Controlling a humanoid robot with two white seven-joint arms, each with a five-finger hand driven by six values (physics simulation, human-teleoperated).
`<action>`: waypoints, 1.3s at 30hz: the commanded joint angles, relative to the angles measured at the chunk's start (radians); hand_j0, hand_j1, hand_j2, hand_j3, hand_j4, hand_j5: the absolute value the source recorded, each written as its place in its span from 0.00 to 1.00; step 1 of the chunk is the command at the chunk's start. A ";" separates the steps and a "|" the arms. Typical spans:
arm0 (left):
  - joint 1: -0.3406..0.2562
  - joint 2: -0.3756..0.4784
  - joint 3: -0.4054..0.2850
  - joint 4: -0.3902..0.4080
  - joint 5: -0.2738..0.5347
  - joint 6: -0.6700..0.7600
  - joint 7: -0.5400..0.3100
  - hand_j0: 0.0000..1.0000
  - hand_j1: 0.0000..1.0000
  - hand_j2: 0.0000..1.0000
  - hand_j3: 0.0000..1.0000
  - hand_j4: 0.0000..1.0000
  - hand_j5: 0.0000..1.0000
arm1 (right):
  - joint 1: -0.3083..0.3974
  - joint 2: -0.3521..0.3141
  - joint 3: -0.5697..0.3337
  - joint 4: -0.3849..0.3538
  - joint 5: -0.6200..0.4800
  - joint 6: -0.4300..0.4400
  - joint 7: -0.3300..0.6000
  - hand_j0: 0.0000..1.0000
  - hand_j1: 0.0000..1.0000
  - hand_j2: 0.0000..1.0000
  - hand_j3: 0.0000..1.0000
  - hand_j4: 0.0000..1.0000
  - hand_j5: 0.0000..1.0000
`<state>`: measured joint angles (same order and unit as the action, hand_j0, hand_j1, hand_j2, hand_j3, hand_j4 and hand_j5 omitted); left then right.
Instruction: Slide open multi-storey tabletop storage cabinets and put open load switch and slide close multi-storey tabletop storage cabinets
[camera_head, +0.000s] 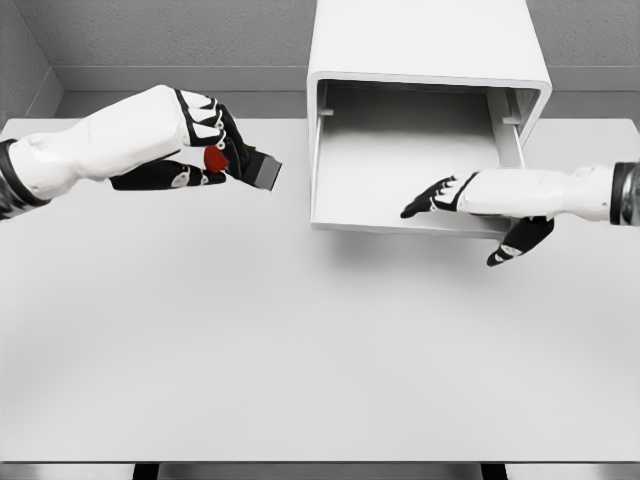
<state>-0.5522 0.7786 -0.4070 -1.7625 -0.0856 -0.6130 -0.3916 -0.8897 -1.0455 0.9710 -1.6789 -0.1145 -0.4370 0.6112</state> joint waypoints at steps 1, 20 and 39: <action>0.000 0.001 0.000 0.000 0.006 0.002 -0.003 0.38 0.38 0.38 0.38 0.38 0.38 | 0.000 -0.002 0.012 -0.002 -0.004 -0.011 0.000 1.00 1.00 1.00 1.00 1.00 1.00; -0.123 -0.140 -0.056 0.001 -0.020 0.002 -0.046 0.39 0.39 0.39 0.39 0.39 0.39 | 0.002 -0.044 0.026 -0.007 -0.002 -0.174 0.000 1.00 1.00 1.00 1.00 1.00 1.00; -0.232 -0.381 -0.153 0.098 -0.255 0.002 -0.116 0.40 0.40 0.40 0.40 0.40 0.40 | -0.009 -0.245 -0.071 0.013 -0.114 -0.174 0.000 1.00 1.00 1.00 1.00 1.00 1.00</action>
<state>-0.7869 0.4135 -0.5543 -1.6835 -0.3372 -0.6138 -0.5067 -0.8989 -1.2868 0.9026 -1.6676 -0.2209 -0.6136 0.6113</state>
